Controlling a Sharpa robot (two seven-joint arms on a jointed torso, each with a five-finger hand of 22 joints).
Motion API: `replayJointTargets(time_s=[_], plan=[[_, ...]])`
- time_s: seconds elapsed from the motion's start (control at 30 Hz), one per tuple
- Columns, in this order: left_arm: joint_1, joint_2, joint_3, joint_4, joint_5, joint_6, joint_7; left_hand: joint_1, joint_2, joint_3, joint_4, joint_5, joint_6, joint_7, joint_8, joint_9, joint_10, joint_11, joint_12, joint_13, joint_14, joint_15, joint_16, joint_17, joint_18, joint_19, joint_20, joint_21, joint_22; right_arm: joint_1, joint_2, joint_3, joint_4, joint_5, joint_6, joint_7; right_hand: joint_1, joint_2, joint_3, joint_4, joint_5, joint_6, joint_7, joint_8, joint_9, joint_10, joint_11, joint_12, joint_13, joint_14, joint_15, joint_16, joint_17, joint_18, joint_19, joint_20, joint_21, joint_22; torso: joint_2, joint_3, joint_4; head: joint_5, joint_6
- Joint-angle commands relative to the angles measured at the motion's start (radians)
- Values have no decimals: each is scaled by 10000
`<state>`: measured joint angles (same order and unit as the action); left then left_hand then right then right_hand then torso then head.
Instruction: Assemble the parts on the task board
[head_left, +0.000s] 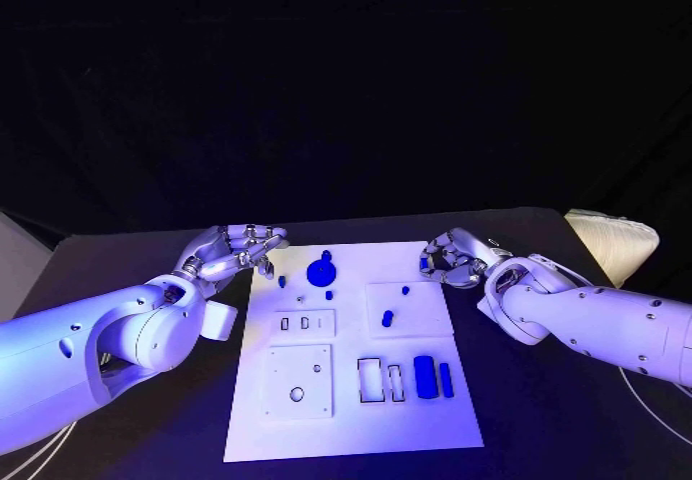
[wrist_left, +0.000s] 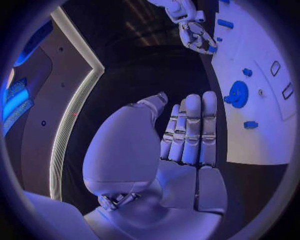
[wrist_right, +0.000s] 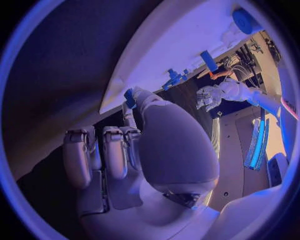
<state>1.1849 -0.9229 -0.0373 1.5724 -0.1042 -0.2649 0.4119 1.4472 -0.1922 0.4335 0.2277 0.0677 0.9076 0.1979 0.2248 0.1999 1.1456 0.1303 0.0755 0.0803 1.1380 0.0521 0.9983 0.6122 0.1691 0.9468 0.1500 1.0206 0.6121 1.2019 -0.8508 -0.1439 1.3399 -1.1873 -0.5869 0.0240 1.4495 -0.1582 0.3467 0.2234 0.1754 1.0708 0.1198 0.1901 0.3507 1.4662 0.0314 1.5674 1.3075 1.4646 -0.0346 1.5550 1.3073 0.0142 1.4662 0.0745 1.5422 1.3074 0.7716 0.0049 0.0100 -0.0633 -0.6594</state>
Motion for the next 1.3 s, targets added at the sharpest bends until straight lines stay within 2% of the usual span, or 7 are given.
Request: replayJointTargets(time_s=[0.03,0.33,0.57,0.8,1.07,1.2,1.3], plan=[[5,13,6,10,18,167,55,-71,46,61,-1,-49,-77,-7,-65,9,-90,-12,-20,0,-52,10,34,-9,150,-39,7,61,9,-7,-8,1,87,237,-611,19,-10,110,60,3,42,240,-192,128,201,1046,-56,34,2633,944,-76,7,2102,-69,905,-66,37,2420,-2,1,-2,9,4],[5,20,6,-17,17,165,41,-71,46,61,-1,-49,-77,-7,-65,9,-90,-12,-20,0,-52,10,34,-9,150,-39,7,61,9,153,-146,10,632,318,-841,-352,-57,96,92,-11,32,248,-213,179,225,1046,-82,34,2633,947,-95,10,2114,-105,973,-91,157,2523,-41,-21,-27,14,67],[6,64,5,-81,26,155,20,-71,46,61,-1,-49,-77,-7,-65,9,-90,-12,-20,0,-52,10,34,-9,150,-39,7,61,9,352,-97,13,1509,390,-859,-901,-93,83,103,-12,9,237,-218,198,235,1046,-90,34,2633,945,-101,6,2103,-103,970,-100,150,2518,-127,-83,-63,132,75],[6,193,3,-178,30,164,-7,-71,46,61,-1,-49,-77,-7,-65,9,-90,-12,-20,0,-52,10,34,-9,150,-39,7,61,9,368,602,-14,2182,317,-715,-1643,-100,97,138,-27,15,219,-224,212,242,1046,-99,34,2633,938,-107,-4,2068,-95,956,-109,126,2497,-207,-139,-47,291,60],[6,309,2,-223,30,183,-42,-71,46,61,-1,-49,-77,-7,-65,9,-90,-12,-20,0,-52,10,34,-9,150,-39,7,61,9,231,1577,-113,2326,-466,-614,-2460,-143,65,187,-62,15,131,-209,224,250,1046,-93,34,2633,932,-109,-13,2042,-87,940,-122,97,2472,-276,-224,-42,354,16],[6,341,2,-232,30,167,-73,-71,46,61,-1,-49,-77,-7,-65,9,-90,-12,-20,0,-52,10,34,-9,150,-39,7,61,9,129,1957,-138,2226,-794,-589,-2829,-158,46,192,-72,1,122,-207,232,254,1046,-92,34,2633,930,-108,-16,2032,-102,969,-123,147,2515,-278,-237,-61,427,-8],[6,392,1,-249,30,160,-110,-81,42,102,-28,-55,-91,-3,-68,20,-103,-8,-17,0,-60,13,47,-24,151,-64,11,92,25,31,2335,-195,2057,-993,-515,-3128,-158,46,192,-72,1,122,-207,232,254,1046,-92,34,2633,930,-108,-16,2032,-102,969,-123,147,2515,-254,-225,-63,468,-14]])
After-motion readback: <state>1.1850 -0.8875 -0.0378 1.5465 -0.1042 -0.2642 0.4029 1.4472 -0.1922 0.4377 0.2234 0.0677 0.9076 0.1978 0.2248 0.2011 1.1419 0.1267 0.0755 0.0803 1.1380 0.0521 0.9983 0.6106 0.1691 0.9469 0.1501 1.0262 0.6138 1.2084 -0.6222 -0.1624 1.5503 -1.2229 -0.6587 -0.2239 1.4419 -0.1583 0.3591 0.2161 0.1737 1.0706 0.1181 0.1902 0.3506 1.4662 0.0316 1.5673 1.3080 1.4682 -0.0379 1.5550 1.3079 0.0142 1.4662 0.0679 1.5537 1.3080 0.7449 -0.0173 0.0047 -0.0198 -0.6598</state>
